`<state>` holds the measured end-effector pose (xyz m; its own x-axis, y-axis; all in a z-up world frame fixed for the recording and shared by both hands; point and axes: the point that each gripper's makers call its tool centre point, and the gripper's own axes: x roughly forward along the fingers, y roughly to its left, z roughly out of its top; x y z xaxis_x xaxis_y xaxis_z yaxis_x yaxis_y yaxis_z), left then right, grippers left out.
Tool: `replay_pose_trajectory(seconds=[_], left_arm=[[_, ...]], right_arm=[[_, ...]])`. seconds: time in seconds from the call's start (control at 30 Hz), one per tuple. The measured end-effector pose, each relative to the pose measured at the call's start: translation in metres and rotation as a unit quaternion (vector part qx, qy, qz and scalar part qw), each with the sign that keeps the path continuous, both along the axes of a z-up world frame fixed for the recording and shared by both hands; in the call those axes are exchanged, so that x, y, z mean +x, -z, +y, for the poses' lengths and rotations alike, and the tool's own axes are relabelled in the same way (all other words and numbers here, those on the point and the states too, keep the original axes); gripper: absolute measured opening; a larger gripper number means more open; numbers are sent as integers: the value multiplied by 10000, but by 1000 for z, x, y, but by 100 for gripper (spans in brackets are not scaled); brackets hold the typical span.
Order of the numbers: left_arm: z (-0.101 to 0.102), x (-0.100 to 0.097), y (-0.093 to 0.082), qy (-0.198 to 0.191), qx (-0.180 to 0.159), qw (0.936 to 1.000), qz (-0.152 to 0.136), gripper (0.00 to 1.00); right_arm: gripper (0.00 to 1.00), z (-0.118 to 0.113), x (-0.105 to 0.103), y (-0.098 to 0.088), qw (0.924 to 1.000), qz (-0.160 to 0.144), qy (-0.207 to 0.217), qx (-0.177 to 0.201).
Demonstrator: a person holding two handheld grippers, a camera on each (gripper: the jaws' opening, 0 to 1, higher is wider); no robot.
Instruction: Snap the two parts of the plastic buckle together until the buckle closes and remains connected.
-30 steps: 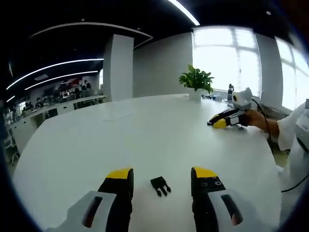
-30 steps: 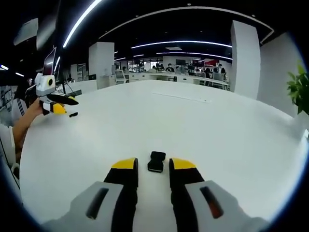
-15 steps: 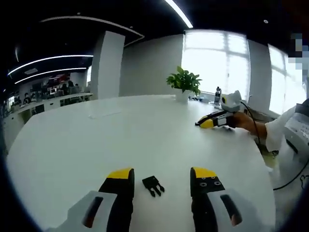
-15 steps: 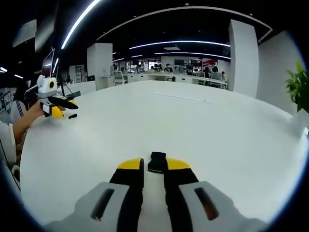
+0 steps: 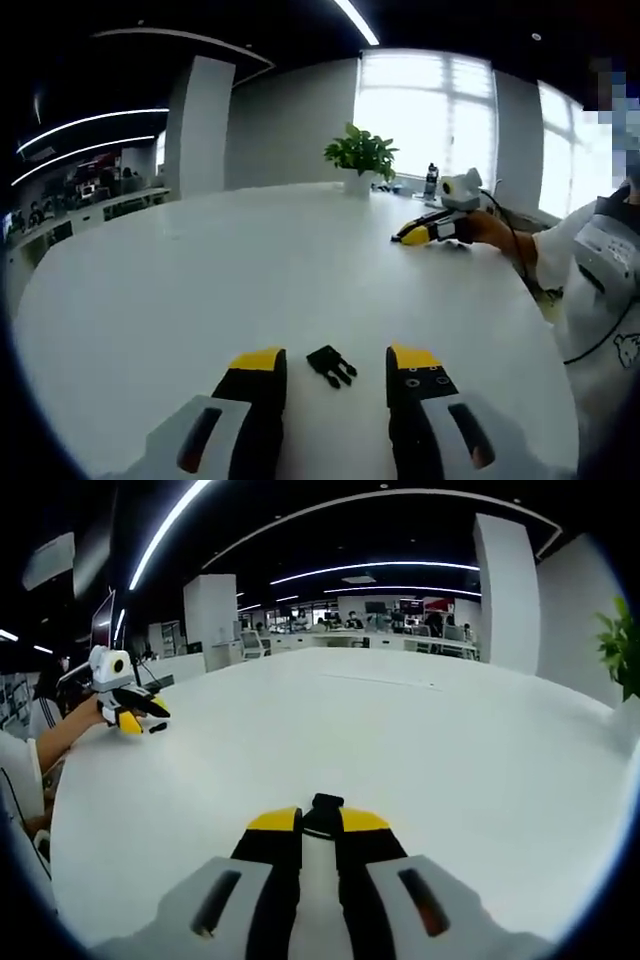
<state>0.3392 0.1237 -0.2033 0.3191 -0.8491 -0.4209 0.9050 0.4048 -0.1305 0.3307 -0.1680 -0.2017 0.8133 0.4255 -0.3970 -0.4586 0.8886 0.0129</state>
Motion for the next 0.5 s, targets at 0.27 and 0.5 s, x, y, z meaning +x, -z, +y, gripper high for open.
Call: replay_pose_trajectory(seconds=[0.27, 0.5], left_arm=[[2, 2, 6, 353, 222, 9991, -83, 33], [1, 6, -1, 672, -15, 9976, -134, 31]], right_arm=[[12, 4, -1, 1, 10000, 3, -43, 61], [12, 4, -2, 1, 9999, 11, -40, 117]])
